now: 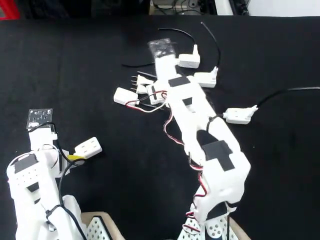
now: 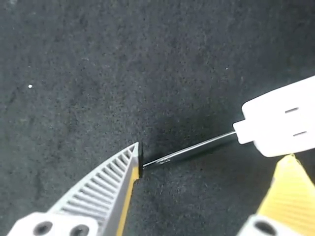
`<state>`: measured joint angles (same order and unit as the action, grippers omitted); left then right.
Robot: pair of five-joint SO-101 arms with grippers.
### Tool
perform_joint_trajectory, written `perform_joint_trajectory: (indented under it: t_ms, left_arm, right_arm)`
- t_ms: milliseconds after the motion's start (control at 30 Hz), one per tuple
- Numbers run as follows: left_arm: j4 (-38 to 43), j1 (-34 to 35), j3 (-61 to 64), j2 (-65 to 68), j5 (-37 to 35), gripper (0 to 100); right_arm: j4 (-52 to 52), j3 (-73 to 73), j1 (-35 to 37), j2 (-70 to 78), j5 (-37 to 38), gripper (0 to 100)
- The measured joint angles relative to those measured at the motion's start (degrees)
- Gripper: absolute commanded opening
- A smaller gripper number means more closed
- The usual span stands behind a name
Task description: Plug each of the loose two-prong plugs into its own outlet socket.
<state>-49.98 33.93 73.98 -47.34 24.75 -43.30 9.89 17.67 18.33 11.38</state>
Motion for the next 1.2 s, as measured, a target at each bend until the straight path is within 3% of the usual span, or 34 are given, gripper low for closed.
perform_joint_trajectory:
  t_ms: [200,300,467,567,800,1033,1200]
  left_arm:
    - [0.00,-1.32,0.53,0.00,0.00,41]
    - [0.00,-1.58,0.53,0.00,0.00,41]
    - [0.00,-1.76,0.53,0.00,0.00,41]
    - [0.00,-1.76,0.53,0.00,0.00,41]
    - [0.00,-1.76,0.53,0.00,0.00,41]
    - [0.00,-1.76,0.53,0.00,0.00,41]
    - [0.00,-1.76,0.53,0.00,0.00,41]
  right_arm:
    - [-0.79,0.18,-0.18,-0.70,40.18,7.9]
    - [-0.79,0.53,-0.26,-0.70,47.30,14.9]
    - [-0.79,0.53,-2.29,-0.70,52.57,38.2]
    - [-0.79,0.53,-3.78,0.44,56.70,41.8]
    - [-2.02,-4.13,-4.57,10.37,59.08,30.5]
    - [-18.37,-22.68,-4.57,20.04,61.45,5.1]
    - [-25.85,-33.76,-5.36,24.88,61.54,4.3]
